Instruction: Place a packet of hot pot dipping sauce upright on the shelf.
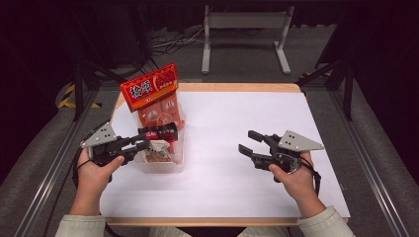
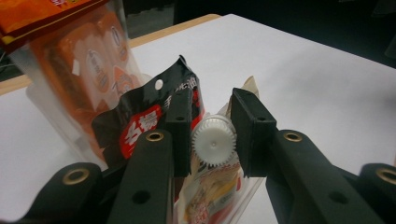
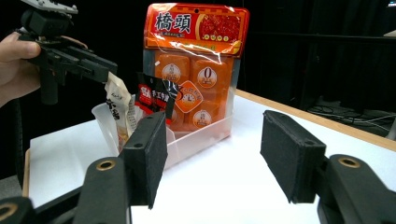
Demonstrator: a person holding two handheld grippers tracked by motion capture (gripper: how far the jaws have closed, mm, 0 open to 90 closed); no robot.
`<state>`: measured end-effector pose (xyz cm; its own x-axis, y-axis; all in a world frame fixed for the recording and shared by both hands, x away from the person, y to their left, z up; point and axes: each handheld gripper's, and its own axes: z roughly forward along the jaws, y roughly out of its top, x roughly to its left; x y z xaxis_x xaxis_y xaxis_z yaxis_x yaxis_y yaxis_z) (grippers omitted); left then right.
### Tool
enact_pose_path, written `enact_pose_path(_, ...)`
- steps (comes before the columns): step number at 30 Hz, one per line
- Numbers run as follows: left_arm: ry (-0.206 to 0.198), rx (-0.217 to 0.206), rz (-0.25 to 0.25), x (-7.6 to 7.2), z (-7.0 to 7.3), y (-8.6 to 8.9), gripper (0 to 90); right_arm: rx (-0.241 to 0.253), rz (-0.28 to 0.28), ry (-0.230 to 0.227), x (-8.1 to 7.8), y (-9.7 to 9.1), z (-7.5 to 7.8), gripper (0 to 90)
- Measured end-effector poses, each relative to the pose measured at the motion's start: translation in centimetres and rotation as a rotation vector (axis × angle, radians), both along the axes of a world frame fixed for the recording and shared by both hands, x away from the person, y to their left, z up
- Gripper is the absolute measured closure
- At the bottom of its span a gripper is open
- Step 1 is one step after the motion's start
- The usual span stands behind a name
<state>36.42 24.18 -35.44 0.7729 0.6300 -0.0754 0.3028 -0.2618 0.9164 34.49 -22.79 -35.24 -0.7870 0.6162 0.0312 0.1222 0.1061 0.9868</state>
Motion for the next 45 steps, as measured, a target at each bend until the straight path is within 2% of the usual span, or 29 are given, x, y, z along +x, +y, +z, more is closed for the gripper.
enact_pose_path(6, -0.017, 0.002, 0.011, -0.1, 0.1, -0.4, 55.1, -0.001, 0.003, -0.001, 0.2, 0.0, -0.1, 41.3)
enact_pose_path(11, -0.065, -0.002, 0.087, -1.0, 0.8, -0.7, 23.4, 0.001, -0.008, -0.004, 0.1, -0.5, 0.1, 40.7)
enact_pose_path(14, -0.073, -0.005, 0.104, -1.8, 0.9, -0.5, 14.3, 0.002, -0.014, -0.004, 0.0, -0.8, 0.1, 40.3)
enact_pose_path(17, -0.079, 0.013, 0.121, -3.2, 0.8, -0.1, 10.8, -0.002, -0.034, -0.005, 0.0, -1.5, 0.0, 38.7)
enact_pose_path(22, -0.057, 0.029, 0.129, -4.9, 0.2, 0.8, 7.7, -0.009, -0.08, -0.007, -0.2, -3.1, -0.1, 34.6)
enact_pose_path(29, -0.051, 0.063, 0.14, -6.1, -1.4, 1.6, 6.9, -0.029, -0.167, 0.01, -0.8, -6.3, -0.9, 27.9)
enact_pose_path(37, -0.015, -0.014, 0.135, -5.5, -4.4, 2.2, 5.8, -0.056, -0.25, 0.05, -1.8, -9.2, -3.1, 25.4)
enact_pose_path(39, -0.013, -0.015, 0.141, -5.5, -4.7, 2.3, 5.8, -0.063, -0.271, 0.054, -2.1, -10.0, -3.6, 24.5)
enact_pose_path(43, -0.004, -0.024, 0.14, -5.3, -5.5, 2.3, 5.8, -0.051, -0.305, 0.071, -2.4, -11.1, -4.6, 23.7)
enact_pose_path(45, -0.002, -0.049, 0.139, -5.2, -5.9, 2.2, 5.8, -0.041, -0.313, 0.084, -2.6, -11.6, -5.4, 23.0)
